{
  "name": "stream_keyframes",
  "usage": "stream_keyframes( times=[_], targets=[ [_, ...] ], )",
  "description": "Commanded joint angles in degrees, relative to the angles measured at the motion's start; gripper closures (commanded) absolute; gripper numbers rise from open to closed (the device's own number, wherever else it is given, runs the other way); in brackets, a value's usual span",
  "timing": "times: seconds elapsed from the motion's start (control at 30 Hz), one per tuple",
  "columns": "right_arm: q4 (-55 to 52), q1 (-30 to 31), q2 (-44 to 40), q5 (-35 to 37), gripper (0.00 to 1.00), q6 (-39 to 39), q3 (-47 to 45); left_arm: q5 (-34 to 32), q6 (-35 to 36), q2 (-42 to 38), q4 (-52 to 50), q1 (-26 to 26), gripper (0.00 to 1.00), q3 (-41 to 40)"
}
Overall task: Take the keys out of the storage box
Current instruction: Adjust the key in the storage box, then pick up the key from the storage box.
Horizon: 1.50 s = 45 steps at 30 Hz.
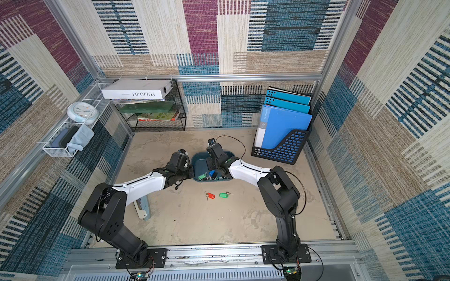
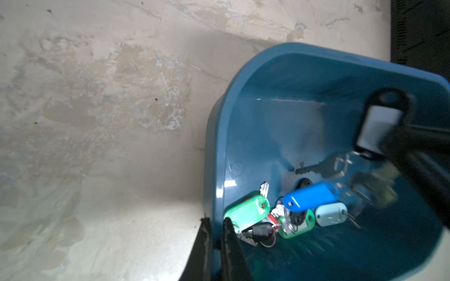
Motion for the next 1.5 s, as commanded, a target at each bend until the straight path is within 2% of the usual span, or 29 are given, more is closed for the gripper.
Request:
stream_keyframes(
  times=[0.0, 0.13, 0.17, 0.23, 0.47, 0.6, 0.87, 1.0, 1.07, 1.2, 1.33, 1.47],
  targets=[
    [0.0, -0.9, 2.0, 1.8, 0.94, 1.5, 1.8, 2.9, 0.6, -1.7, 2.0, 0.0, 1.00, -1.3],
    [-1.9, -1.1, 2.3, 2.7, 0.66, 1.0, 2.8, 3.5, 1.5, -3.2, 3.5, 0.0, 1.00, -2.9],
    [-2.8, -1.1, 1.9, 2.9, 0.56, 1.0, 2.6, 3.4, 1.8, -3.2, 2.9, 0.0, 1.00, -2.6],
    [-4.5, -1.1, 0.4, 2.3, 0.47, 0.9, 2.0, 2.8, 2.1, -3.0, 1.9, 0.0, 1.00, -2.2],
    [-10.4, 0.0, -3.9, -4.8, 0.45, 3.2, -3.2, 1.3, 1.8, -1.2, 0.2, 0.0, 1.00, -1.0],
    [-12.1, 0.9, -3.2, -8.4, 0.39, 3.9, -5.5, 1.2, 1.5, -0.6, 0.7, 0.1, 1.00, -1.2],
    [-14.5, 1.2, -1.8, -7.6, 0.32, 8.0, -7.6, 0.2, 1.7, -5.1, 9.0, 0.0, 1.00, -8.1],
    [-14.2, 1.2, 0.4, -4.8, 0.37, 8.6, -7.0, 1.0, 2.2, -6.3, 11.0, 0.0, 1.00, -9.5],
    [-14.0, 1.1, 1.7, -4.8, 0.46, 8.5, -6.0, 1.3, 2.6, -6.7, 11.4, 0.0, 1.00, -9.7],
    [-13.2, 1.2, 2.3, -3.6, 0.78, 8.0, -4.9, 1.1, 3.0, -7.5, 11.4, 0.0, 1.00, -10.3],
    [-12.3, 1.2, 0.2, -2.7, 0.98, 7.0, -3.9, 1.1, 3.1, -7.7, 11.7, 0.0, 1.00, -10.6],
    [-11.4, 1.2, -2.7, -2.7, 1.00, 5.4, -3.9, 1.0, 3.2, -7.5, 10.8, -0.1, 1.00, -10.1]
  ],
)
